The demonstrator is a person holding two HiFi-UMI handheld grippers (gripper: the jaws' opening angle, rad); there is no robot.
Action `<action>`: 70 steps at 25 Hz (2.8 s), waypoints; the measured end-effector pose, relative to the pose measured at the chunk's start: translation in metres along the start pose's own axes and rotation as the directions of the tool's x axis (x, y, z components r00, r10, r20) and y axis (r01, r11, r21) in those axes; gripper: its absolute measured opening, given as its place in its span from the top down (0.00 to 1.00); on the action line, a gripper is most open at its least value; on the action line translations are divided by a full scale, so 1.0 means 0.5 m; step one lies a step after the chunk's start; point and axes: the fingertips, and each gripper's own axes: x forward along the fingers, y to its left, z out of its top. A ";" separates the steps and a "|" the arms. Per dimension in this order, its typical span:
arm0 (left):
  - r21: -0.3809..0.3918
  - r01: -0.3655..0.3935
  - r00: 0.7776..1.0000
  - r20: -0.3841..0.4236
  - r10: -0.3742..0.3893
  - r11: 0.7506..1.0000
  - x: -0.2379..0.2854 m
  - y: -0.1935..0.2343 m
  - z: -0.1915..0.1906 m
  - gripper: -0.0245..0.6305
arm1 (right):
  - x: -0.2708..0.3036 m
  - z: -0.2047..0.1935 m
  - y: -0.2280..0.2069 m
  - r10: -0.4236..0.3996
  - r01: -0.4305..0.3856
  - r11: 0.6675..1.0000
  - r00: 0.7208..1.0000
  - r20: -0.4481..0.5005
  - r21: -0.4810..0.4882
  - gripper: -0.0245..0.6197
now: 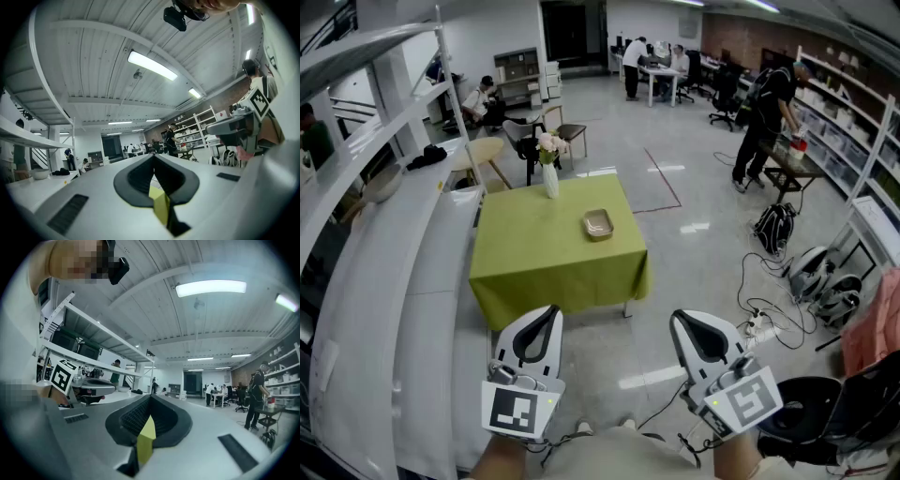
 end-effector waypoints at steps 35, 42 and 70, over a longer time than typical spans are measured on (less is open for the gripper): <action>0.017 -0.001 0.999 -0.039 0.002 1.000 0.127 -0.085 -0.044 0.95 | 0.006 -0.109 -0.159 -0.003 0.006 0.997 0.999 -0.038 0.083 0.95; 0.017 -0.008 1.000 -0.018 0.008 1.000 0.186 -0.053 -0.073 0.95 | 0.066 -0.141 -0.188 0.002 0.002 0.997 0.999 -0.043 0.077 0.95; -0.043 0.034 0.994 -0.100 -0.038 0.999 0.666 0.410 -0.231 0.95 | 0.712 -0.212 -0.398 0.003 0.010 0.997 0.986 -0.169 0.077 0.95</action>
